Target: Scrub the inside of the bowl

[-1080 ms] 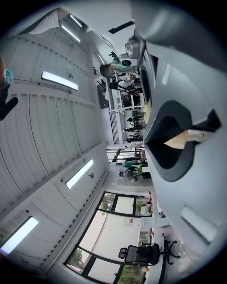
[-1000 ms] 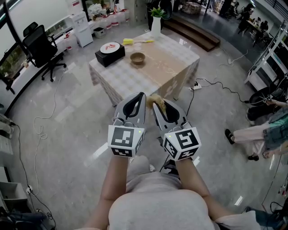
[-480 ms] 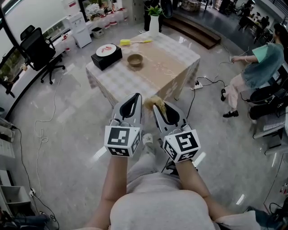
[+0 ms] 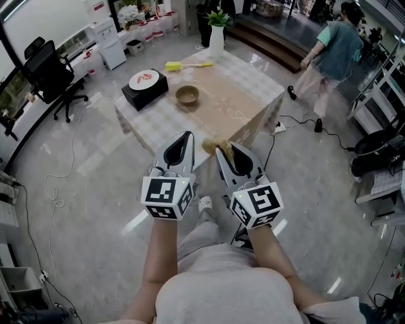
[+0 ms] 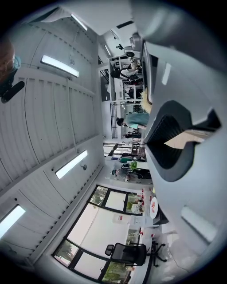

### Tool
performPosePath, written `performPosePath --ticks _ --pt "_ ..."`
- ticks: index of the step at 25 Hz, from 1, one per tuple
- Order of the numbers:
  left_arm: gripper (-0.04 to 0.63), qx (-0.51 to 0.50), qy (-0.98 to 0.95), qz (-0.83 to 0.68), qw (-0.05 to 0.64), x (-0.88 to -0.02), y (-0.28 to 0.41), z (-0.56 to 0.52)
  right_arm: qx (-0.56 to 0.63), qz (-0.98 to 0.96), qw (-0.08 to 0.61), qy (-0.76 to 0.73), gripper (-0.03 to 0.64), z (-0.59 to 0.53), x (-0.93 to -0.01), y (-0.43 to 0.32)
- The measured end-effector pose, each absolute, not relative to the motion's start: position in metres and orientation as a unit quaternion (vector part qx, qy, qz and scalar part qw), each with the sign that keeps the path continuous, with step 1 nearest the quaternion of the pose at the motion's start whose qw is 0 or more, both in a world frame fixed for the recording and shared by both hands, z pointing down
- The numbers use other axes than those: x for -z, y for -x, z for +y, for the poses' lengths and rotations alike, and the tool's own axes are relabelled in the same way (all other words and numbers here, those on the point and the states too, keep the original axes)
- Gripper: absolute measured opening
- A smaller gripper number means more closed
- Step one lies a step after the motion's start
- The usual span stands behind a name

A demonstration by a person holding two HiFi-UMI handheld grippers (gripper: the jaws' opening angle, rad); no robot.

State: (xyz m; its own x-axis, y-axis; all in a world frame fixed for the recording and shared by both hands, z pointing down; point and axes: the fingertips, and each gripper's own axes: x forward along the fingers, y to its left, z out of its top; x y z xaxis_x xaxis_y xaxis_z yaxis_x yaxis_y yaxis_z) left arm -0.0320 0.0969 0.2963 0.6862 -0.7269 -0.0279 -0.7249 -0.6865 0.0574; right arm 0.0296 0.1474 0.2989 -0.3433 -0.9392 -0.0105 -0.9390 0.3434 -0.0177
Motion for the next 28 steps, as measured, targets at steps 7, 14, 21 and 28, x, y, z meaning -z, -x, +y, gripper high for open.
performPosePath --ticks 7,14,21,28 --pt "0.006 0.007 -0.916 -0.401 0.023 -0.315 0.027 0.037 0.008 0.827 -0.007 0.562 0.094 0.094 -0.309 -0.045" --pt "0.007 -0.014 -0.912 -0.409 0.019 -0.324 0.014 -0.026 0.018 0.834 -0.024 0.551 0.094 0.028 -0.314 -0.063" --pt "0.052 -0.020 -0.912 -0.408 0.033 -0.342 0.015 -0.086 0.020 0.840 -0.044 0.540 0.094 -0.033 -0.322 -0.067" --pt "0.108 -0.063 -0.917 -0.393 0.034 -0.364 0.003 -0.135 0.029 0.844 -0.065 0.531 0.094 -0.086 -0.333 -0.074"
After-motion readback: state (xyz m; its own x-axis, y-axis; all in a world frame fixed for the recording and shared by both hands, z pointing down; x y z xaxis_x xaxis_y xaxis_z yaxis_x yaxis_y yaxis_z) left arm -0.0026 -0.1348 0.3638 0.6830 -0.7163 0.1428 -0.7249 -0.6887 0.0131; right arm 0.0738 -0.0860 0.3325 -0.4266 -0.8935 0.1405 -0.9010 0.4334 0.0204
